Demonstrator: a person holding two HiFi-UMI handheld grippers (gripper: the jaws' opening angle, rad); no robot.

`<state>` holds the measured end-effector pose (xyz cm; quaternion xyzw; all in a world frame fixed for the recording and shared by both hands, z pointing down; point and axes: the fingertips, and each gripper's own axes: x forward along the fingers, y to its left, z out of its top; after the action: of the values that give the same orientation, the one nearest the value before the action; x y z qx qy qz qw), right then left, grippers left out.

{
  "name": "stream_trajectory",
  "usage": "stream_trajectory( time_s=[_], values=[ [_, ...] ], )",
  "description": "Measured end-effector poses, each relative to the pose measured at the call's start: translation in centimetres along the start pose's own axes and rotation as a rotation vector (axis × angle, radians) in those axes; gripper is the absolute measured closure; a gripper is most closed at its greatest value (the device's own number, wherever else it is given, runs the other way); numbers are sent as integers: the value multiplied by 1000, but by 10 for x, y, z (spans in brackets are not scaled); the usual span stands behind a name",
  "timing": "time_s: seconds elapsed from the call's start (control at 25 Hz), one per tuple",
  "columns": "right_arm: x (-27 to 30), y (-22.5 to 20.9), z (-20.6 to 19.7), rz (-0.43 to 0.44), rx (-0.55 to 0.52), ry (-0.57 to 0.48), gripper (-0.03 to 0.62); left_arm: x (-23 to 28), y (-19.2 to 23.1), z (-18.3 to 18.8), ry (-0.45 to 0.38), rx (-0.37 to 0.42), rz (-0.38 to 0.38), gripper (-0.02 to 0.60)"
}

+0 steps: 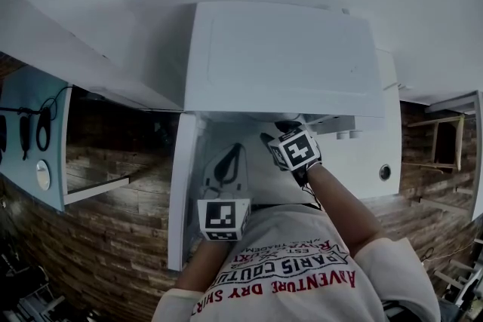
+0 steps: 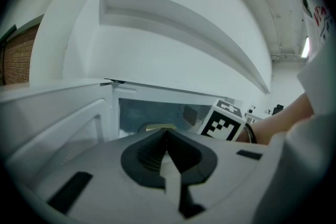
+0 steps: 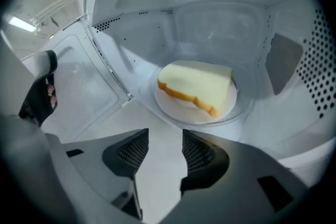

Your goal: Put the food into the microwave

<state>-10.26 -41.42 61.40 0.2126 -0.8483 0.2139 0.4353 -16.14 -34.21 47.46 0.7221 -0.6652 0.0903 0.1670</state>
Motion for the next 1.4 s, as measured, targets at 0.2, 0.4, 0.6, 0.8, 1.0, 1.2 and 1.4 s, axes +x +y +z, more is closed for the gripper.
stream_trajectory(
  time_s=[0.2, 0.4, 0.6, 0.8, 1.0, 1.2, 1.4],
  values=[
    [-26, -4, 12, -65, 63, -140, 489, -3, 2, 4, -12, 4, 4, 575],
    [-68, 6, 23, -115, 75, -288, 574, -7, -2, 18, -45, 19, -11, 575],
    [-120, 24, 36, -136, 40, -451, 582, -14, -11, 36, -89, 54, -25, 575],
    [-174, 37, 59, -154, 16, -647, 582, -20, -17, 55, -133, 97, -30, 575],
    [-222, 46, 83, -202, -23, -804, 582, -27, -18, 82, -199, 142, -28, 575],
    [-256, 53, 97, -232, -51, -911, 582, -34, -25, 106, -248, 166, -41, 575],
    [-261, 50, 96, -251, -55, -928, 582, -38, -29, 116, -272, 175, -51, 575]
  ],
)
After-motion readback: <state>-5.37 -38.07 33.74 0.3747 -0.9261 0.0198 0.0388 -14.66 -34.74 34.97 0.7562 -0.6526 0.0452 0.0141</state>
